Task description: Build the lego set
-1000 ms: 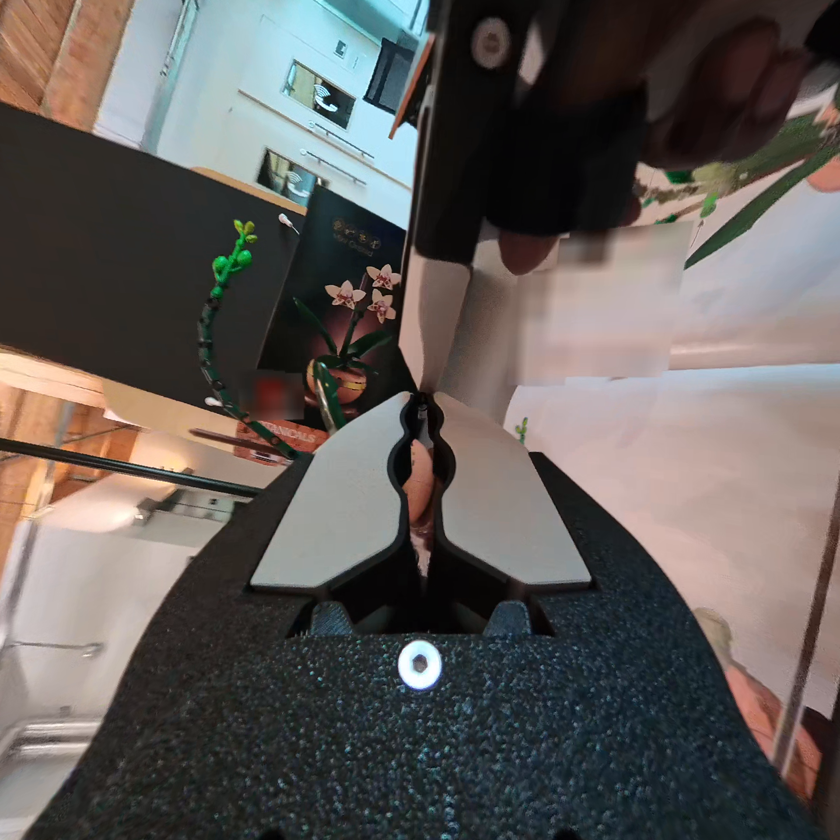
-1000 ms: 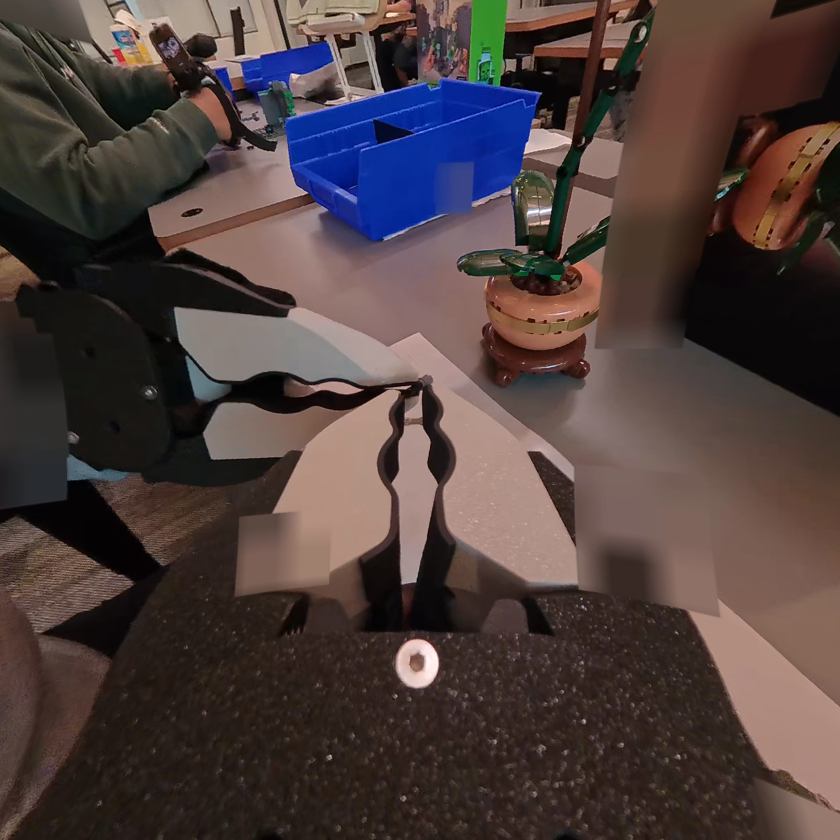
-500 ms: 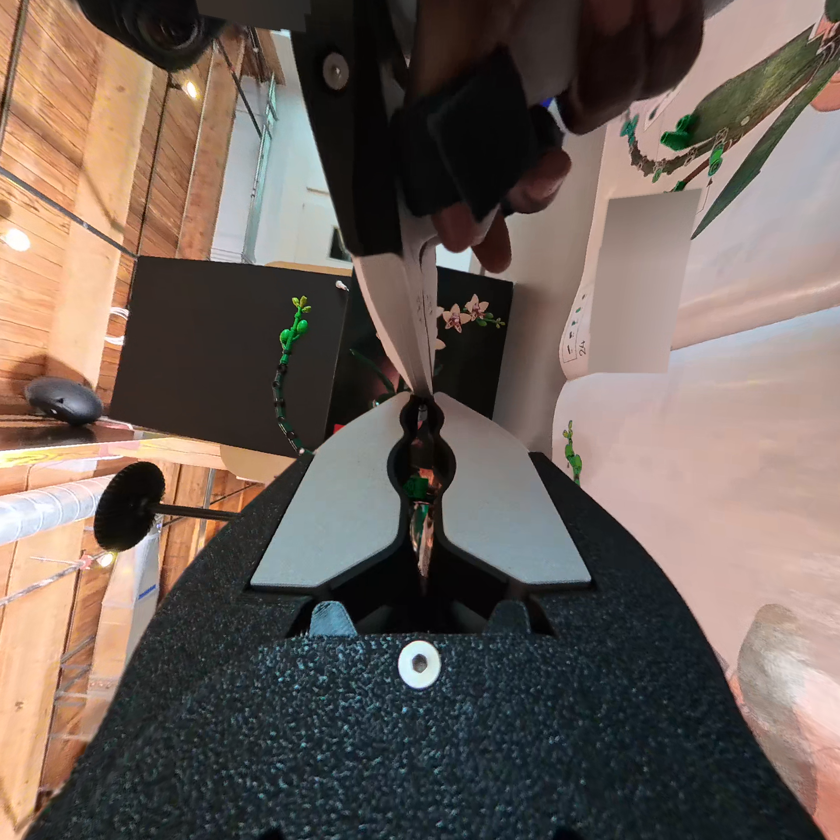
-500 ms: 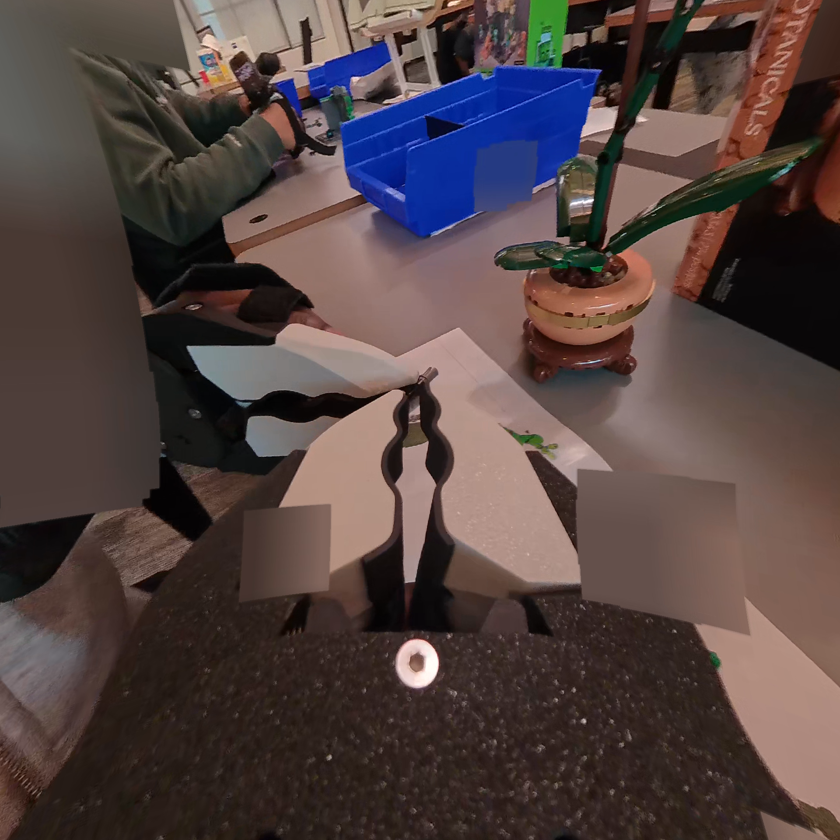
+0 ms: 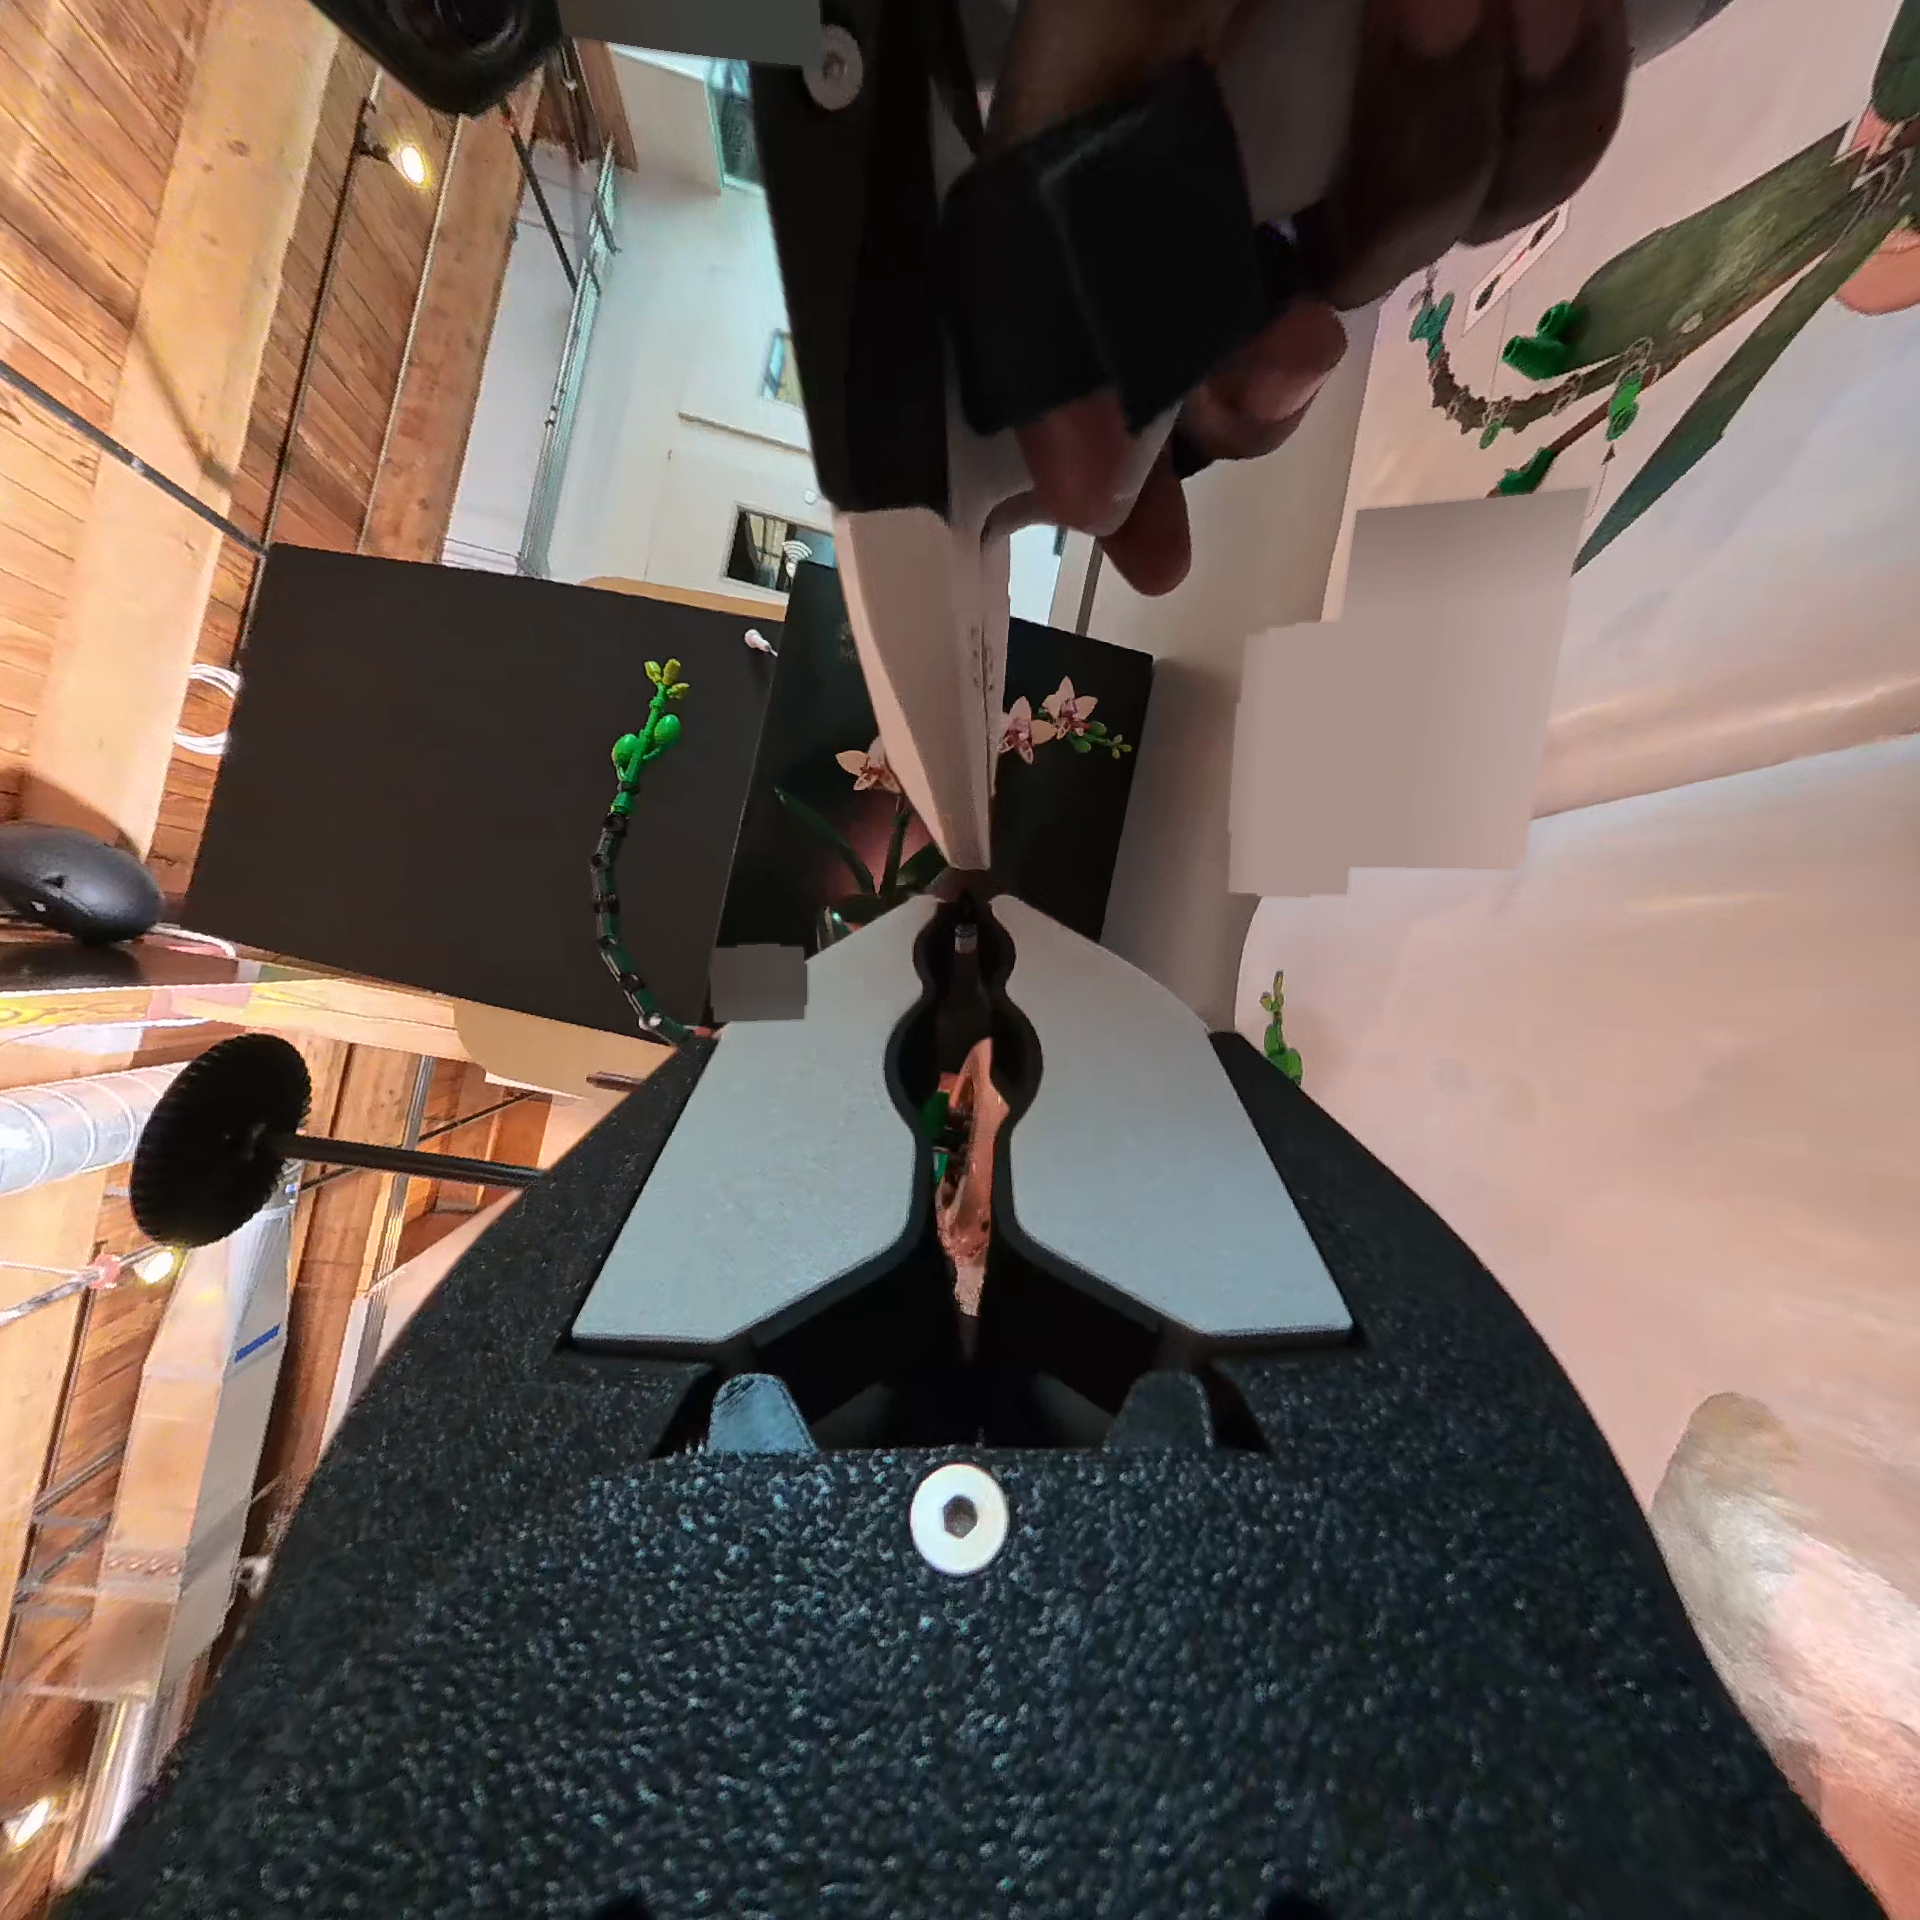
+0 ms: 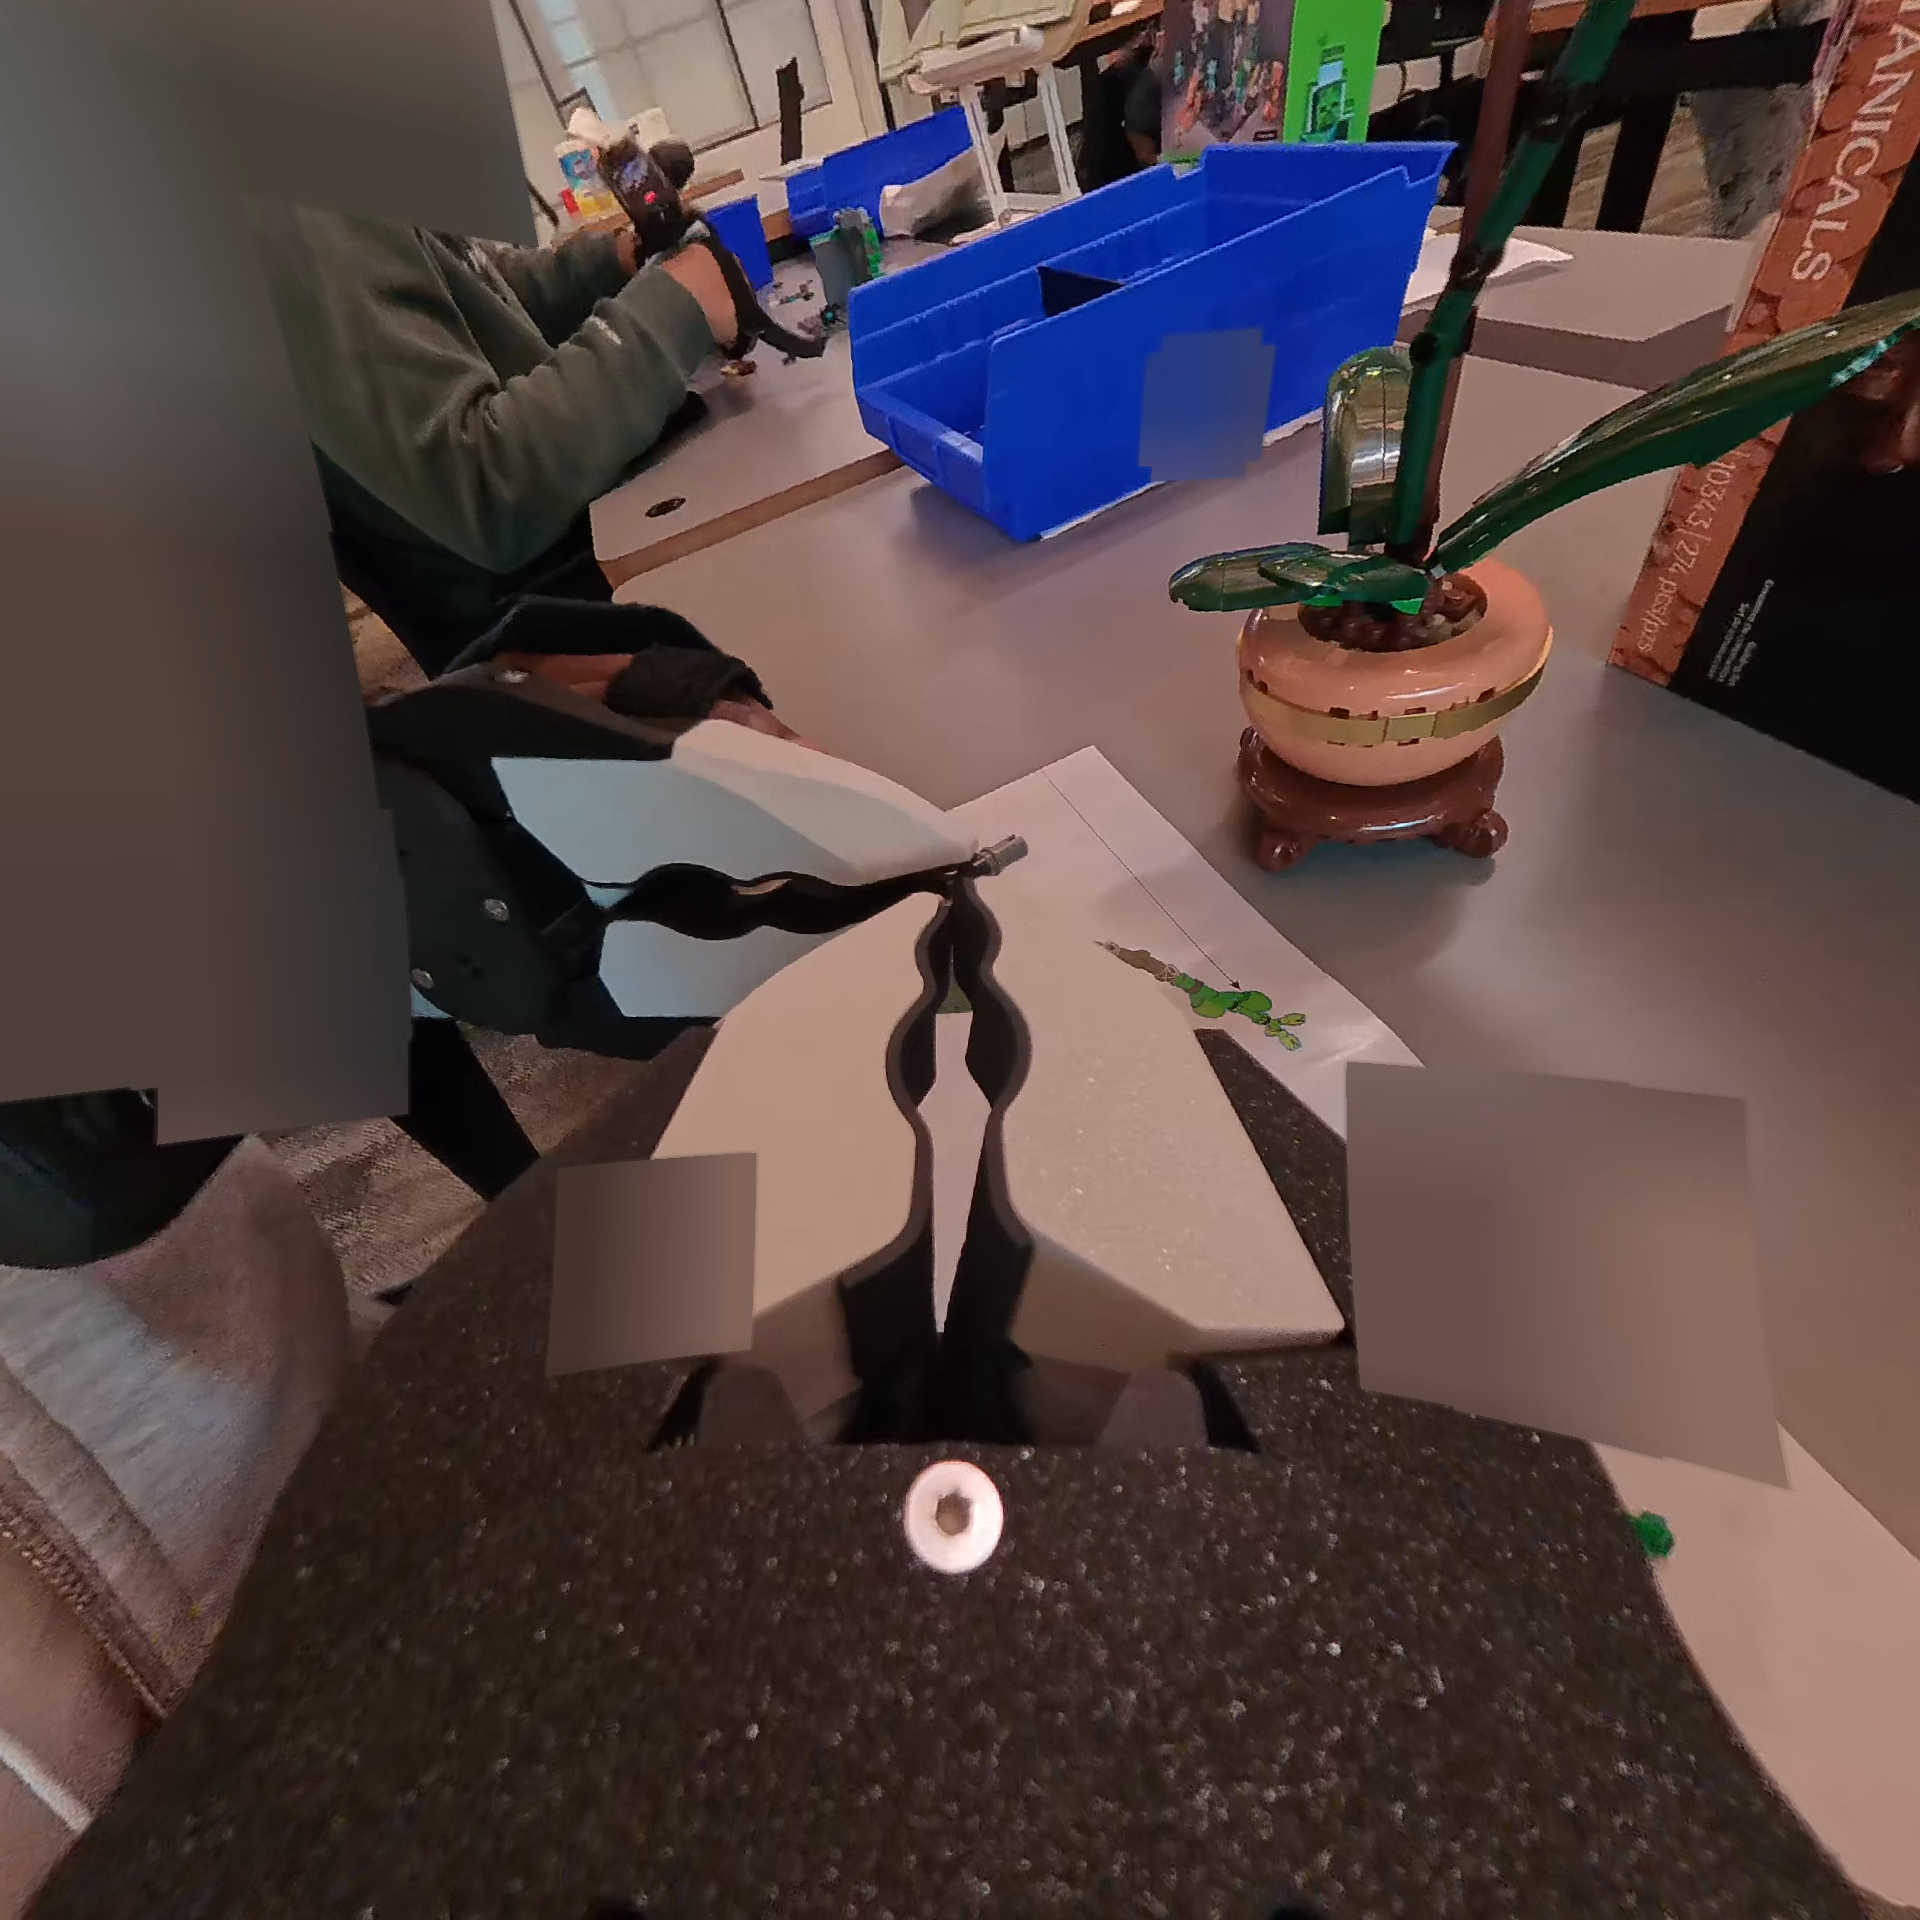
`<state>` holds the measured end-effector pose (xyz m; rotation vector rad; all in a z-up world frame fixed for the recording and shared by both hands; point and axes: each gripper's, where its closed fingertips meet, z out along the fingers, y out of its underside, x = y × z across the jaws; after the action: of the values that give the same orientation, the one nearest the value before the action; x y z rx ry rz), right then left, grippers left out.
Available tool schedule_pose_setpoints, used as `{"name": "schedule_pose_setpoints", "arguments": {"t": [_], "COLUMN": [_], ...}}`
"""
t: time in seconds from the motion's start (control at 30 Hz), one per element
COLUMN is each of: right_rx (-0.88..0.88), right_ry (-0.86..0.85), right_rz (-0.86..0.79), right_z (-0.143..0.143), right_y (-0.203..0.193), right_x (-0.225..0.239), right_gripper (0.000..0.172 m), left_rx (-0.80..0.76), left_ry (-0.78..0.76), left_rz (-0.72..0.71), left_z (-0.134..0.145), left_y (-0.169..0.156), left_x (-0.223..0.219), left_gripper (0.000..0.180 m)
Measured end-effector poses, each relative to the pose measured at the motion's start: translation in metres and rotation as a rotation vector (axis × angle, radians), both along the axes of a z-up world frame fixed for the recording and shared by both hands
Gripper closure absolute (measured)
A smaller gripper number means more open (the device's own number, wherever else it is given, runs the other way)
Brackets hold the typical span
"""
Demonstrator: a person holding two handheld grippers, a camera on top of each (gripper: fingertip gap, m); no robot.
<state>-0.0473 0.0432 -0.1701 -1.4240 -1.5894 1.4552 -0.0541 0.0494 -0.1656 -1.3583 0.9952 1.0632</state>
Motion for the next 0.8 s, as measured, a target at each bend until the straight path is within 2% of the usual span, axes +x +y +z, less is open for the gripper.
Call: {"name": "schedule_pose_setpoints", "arguments": {"t": [0.1, 0.8], "right_rx": [-0.052, 0.004], "right_ry": [-0.017, 0.003], "right_rz": [-0.027, -0.004], "right_z": [-0.0012, 0.0027], "right_y": [0.0004, -0.0014], "right_x": [-0.0022, 0.0008], "right_gripper": [0.162, 0.163], "left_rx": [0.017, 0.039], "left_ry": [0.01, 0.014], "left_rz": [0.004, -0.022], "left_z": [0.0023, 0.0043], "left_y": [-0.0005, -0.0026], "left_x": [0.0002, 0.005], "left_gripper": [0.178, 0.178]}}
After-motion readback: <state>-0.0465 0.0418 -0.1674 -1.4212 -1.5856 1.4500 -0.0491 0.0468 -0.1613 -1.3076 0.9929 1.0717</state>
